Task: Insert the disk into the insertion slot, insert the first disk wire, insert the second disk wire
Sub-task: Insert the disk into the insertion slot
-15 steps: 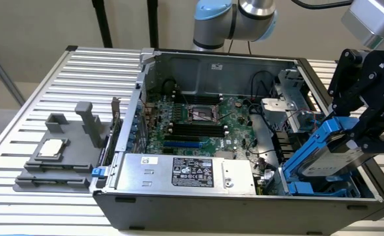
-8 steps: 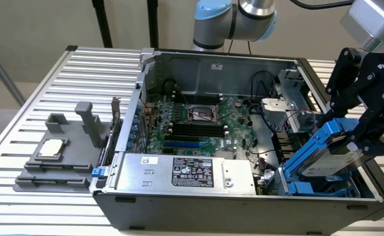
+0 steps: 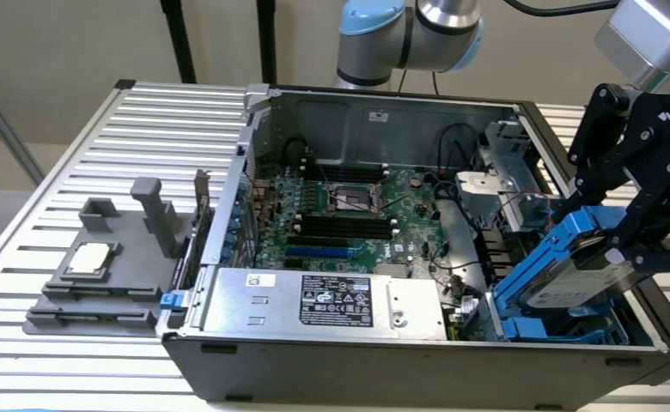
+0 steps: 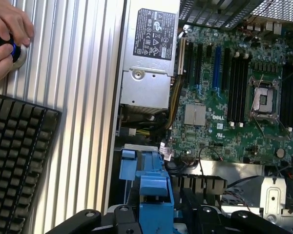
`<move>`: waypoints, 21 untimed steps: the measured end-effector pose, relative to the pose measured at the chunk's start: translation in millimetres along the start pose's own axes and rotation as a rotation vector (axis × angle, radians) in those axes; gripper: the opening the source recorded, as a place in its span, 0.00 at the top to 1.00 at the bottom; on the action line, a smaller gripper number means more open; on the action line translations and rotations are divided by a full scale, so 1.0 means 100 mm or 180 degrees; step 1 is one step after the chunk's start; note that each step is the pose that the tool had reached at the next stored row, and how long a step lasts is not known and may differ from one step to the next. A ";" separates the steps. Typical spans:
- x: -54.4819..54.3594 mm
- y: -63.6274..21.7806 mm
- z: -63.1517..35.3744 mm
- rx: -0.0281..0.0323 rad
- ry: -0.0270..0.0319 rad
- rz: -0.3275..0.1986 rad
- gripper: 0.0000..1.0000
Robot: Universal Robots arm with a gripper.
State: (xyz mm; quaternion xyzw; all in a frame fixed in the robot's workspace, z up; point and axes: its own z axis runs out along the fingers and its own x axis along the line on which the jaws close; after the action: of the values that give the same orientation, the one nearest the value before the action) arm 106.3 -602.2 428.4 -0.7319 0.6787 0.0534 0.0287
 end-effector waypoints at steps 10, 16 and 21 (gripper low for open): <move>0.00 -0.001 0.000 -0.0001 -0.0007 -0.0011 0.67; 0.00 -0.018 0.006 0.0003 -0.0062 -0.0013 0.67; 0.01 -0.036 0.033 0.0010 -0.0108 -0.0021 0.67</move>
State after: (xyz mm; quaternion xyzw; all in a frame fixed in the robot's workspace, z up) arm 109.8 -602.6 424.9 -0.7331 0.6758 0.0647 0.0415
